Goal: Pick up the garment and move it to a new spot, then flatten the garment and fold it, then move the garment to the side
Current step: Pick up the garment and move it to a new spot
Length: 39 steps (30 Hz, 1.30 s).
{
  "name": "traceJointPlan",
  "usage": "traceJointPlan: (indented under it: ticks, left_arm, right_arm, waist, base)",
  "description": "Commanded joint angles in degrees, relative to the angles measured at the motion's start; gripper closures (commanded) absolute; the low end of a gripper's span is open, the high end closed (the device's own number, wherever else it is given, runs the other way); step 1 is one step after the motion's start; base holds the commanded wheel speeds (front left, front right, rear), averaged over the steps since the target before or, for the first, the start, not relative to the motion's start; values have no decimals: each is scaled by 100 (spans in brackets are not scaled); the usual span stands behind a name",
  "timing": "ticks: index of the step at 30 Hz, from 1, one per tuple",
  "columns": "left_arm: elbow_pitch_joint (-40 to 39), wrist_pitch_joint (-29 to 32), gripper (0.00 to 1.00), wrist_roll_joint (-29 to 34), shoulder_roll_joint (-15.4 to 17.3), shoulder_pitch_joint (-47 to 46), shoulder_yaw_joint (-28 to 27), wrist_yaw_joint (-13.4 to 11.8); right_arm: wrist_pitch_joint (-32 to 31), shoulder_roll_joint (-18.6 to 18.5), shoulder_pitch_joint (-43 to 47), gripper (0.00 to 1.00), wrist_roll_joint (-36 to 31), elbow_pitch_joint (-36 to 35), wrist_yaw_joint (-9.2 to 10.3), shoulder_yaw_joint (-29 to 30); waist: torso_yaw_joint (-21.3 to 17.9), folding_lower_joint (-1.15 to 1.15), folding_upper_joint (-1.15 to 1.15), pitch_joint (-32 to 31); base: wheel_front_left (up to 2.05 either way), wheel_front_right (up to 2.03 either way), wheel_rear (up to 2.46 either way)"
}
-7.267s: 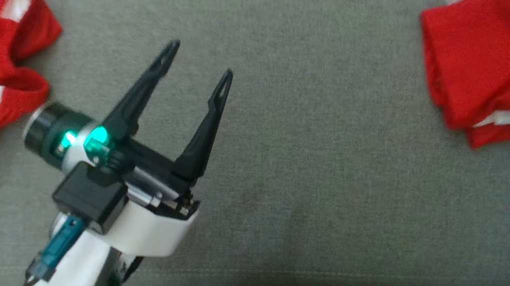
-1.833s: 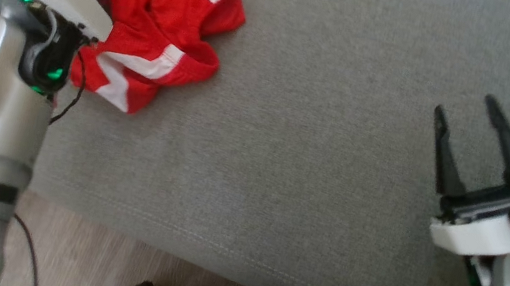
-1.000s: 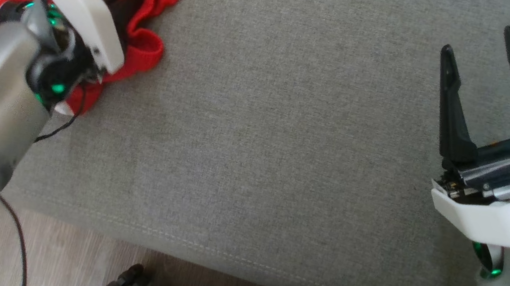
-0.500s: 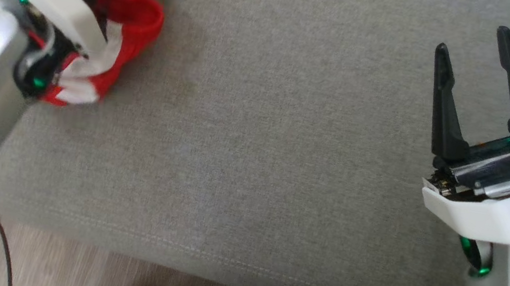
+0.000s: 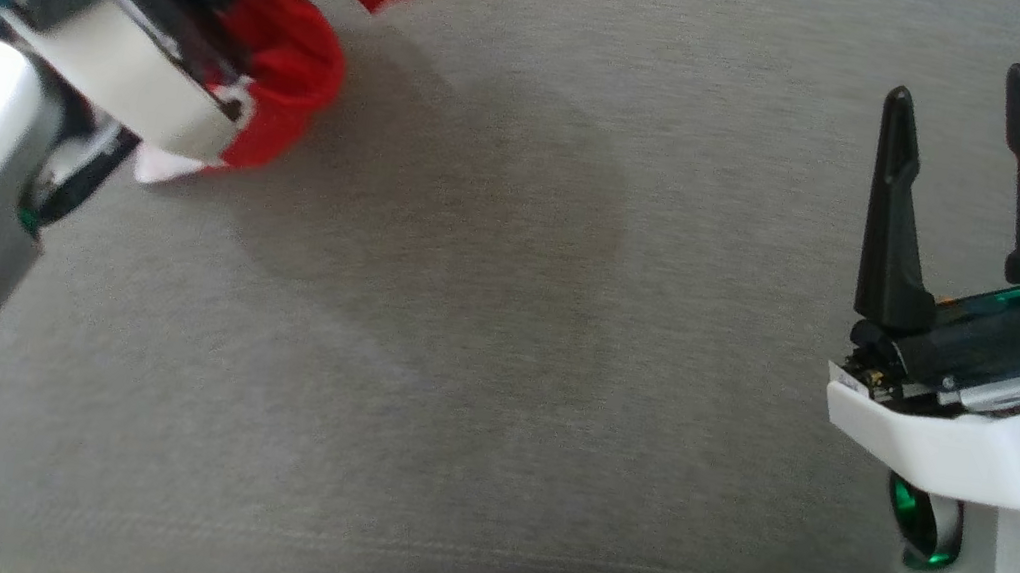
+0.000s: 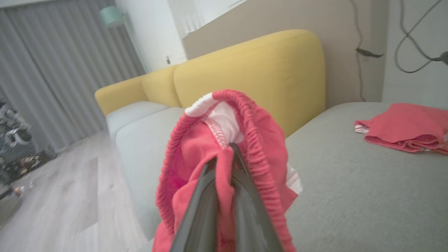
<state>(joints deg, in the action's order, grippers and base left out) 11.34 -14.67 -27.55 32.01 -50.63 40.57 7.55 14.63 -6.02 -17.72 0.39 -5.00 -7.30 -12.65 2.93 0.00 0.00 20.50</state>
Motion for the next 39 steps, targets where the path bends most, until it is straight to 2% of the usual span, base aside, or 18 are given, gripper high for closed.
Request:
traceJointPlan:
  ticks: [1,5,8,14,18,20,23,24,31,39]
  left_arm:
    - [-184,-32,100,47,278,-199,-265,-7]
    - [-661,-32,100,534,249,-128,-54,-7]
    - [-971,-32,100,1115,101,-67,238,-7]
    - [-862,-32,100,1979,-49,165,1036,-7]
    - [-592,-32,100,2290,-64,587,1508,-20]
    - [-473,-32,100,2385,-110,788,1600,-119]
    - [-426,-32,100,2436,-243,1108,1567,-466]
    - [-433,-32,0,2423,-302,1219,1531,-592]
    - [-831,-32,0,2043,-696,2090,997,-1278]
    - [-1646,-32,0,1522,-1252,3534,-349,-2061]
  right_arm:
    - [37,82,24,0,80,-220,-19,-114]
    - [37,174,65,0,-10,-306,-19,-66]
    - [37,253,120,0,-6,-412,-19,29]
    - [37,302,191,0,-5,-533,-19,116]
    - [37,310,259,0,35,-583,-19,190]
    - [37,311,317,0,44,-528,-19,156]
    - [37,312,389,0,46,-453,-19,109]
    - [37,312,418,0,44,-416,-19,87]
    - [37,313,652,0,-24,88,-19,-90]
    - [37,313,1064,0,38,607,-19,148]
  waist:
    - [-326,0,0,-110]
    - [-806,0,0,-119]
    - [-1217,0,0,-61]
    - [-1696,0,0,125]
    - [-1821,0,0,188]
    - [-1830,0,0,160]
    - [-1764,0,0,62]
    - [-1722,0,0,19]
    - [-1164,0,0,-508]
    - [-272,0,0,-1235]
  base:
    - [0,0,0]
    - [0,0,0]
    - [0,0,0]
    - [0,0,0]
    - [0,0,0]
    - [0,0,0]
    - [0,0,0]
    - [0,0,0]
    - [0,0,0]
    - [0,0,0]
